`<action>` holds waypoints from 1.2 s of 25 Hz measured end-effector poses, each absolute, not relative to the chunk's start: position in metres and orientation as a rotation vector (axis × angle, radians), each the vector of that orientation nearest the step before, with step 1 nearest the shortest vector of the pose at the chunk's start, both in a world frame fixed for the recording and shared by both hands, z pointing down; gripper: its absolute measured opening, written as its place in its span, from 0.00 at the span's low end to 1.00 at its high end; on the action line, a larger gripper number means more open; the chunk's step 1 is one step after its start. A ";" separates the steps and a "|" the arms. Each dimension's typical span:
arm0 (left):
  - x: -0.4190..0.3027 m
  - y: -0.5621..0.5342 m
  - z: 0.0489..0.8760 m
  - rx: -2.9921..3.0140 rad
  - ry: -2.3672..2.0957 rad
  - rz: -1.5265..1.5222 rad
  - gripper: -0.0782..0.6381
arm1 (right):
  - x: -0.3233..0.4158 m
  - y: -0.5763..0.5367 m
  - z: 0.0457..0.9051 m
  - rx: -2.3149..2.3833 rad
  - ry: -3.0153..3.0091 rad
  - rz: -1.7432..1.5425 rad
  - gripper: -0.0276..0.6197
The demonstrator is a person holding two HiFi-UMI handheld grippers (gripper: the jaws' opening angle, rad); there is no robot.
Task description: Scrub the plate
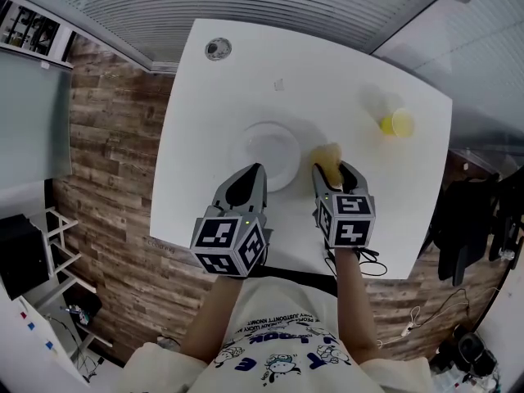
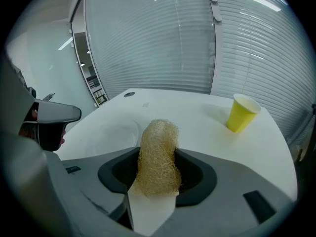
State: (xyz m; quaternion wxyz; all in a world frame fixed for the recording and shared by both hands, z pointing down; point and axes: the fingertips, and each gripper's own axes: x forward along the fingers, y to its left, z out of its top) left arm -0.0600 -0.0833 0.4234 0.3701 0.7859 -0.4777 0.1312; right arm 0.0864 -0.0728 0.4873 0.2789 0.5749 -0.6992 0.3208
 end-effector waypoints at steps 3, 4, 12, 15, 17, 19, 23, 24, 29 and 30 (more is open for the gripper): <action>-0.057 -0.084 0.423 2.021 -1.216 0.340 0.14 | 0.087 -0.074 0.491 1.546 -1.872 0.880 0.35; -0.057 -0.084 0.423 2.024 -1.215 0.342 0.14 | 0.087 -0.074 0.491 1.551 -1.873 0.884 0.35; -0.057 -0.083 0.424 2.025 -1.215 0.348 0.14 | 0.083 -0.076 0.489 1.564 -1.910 0.892 0.41; -0.058 -0.083 0.422 2.027 -1.219 0.349 0.14 | 0.082 -0.076 0.484 1.562 -1.926 0.875 0.49; -0.059 -0.083 0.420 2.030 -1.225 0.345 0.14 | 0.084 -0.077 0.478 1.587 -1.929 0.853 0.50; -0.059 -0.085 0.416 2.041 -1.234 0.339 0.14 | 0.087 -0.078 0.469 1.633 -1.936 0.818 0.51; -0.059 -0.089 0.402 2.099 -1.267 0.314 0.14 | 0.094 -0.086 0.422 1.796 -2.026 0.668 0.51; -0.059 -0.090 0.397 2.117 -1.276 0.305 0.14 | 0.092 -0.088 0.405 1.826 -2.076 0.623 0.51; -0.055 -0.093 0.367 2.227 -1.346 0.265 0.14 | 0.069 -0.091 0.322 1.888 -2.362 0.412 0.32; -0.054 -0.093 0.360 2.257 -1.366 0.256 0.14 | 0.065 -0.090 0.312 1.886 -2.403 0.374 0.28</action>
